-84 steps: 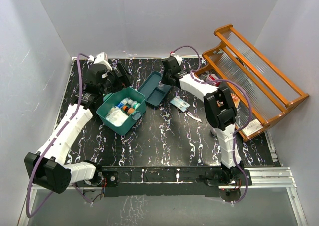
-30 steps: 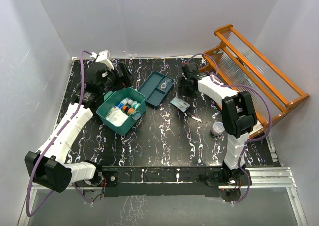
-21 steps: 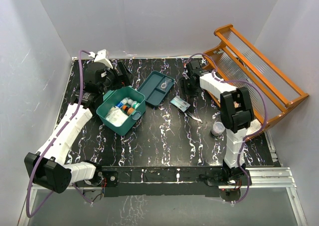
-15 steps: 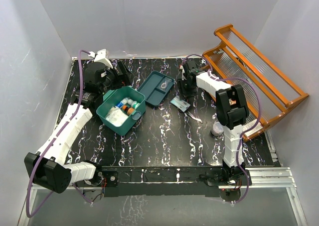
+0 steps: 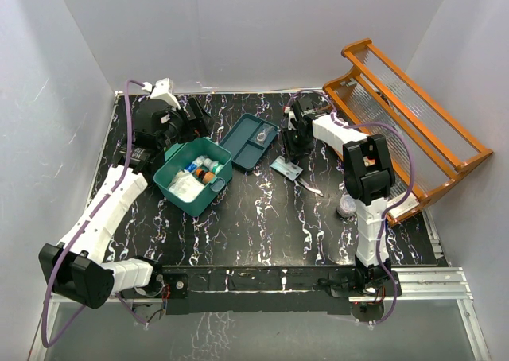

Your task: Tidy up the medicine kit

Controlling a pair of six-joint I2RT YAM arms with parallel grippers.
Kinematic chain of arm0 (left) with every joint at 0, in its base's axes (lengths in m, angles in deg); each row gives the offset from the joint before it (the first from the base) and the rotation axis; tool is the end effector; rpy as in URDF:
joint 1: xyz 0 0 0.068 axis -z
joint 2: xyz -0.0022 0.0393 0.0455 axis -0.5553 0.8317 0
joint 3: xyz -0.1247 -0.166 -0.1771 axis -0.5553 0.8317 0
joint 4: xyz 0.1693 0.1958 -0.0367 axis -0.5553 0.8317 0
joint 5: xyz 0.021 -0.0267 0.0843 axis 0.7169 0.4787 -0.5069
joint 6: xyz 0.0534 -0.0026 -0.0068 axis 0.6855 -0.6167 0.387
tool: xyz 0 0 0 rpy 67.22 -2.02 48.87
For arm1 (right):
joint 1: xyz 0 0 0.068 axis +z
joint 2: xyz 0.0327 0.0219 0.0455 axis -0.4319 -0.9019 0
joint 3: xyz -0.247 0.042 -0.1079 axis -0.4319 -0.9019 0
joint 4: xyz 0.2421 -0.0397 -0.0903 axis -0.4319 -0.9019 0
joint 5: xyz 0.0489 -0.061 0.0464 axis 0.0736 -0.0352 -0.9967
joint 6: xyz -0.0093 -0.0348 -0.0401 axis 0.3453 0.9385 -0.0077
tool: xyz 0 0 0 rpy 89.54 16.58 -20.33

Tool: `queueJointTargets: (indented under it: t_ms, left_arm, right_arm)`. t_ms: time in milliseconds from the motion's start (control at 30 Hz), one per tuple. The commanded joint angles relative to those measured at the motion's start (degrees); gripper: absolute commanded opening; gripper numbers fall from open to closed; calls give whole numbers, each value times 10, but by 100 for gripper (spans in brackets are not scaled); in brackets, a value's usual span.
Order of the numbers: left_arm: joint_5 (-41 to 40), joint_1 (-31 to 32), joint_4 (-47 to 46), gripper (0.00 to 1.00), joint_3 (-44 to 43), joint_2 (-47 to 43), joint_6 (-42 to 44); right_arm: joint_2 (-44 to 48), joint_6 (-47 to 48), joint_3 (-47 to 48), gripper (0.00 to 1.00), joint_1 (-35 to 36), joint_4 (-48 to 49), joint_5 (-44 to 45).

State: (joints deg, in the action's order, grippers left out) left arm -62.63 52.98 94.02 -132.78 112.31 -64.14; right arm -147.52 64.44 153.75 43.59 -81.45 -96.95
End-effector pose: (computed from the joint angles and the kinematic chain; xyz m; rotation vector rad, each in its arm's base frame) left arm 0.2674 -0.0939 0.3883 -0.1426 1.8514 -0.5985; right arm 0.4213 0.1448 0.1672 -0.3884 2.7978 0.3937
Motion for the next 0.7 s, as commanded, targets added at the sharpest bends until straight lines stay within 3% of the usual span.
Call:
queueJointTargets:
  t_ms: [0, 267, 467, 667]
  left_arm:
    - [9, -2, -3, 90, -5, -14, -9]
    - [11, -2, -40, 90, 52, -61, -16]
    - [23, -2, -65, 90, 89, -78, -15]
    - [23, -2, -77, 88, 116, -76, -21]
  right_arm:
    - [9, -26, -8, 36, 1, -21, -19]
    - [36, -124, -53, 42, 15, -21, -65]
    - [47, -90, -79, 42, 47, -19, 19]
    - [70, -118, -118, 35, 58, 38, 79]
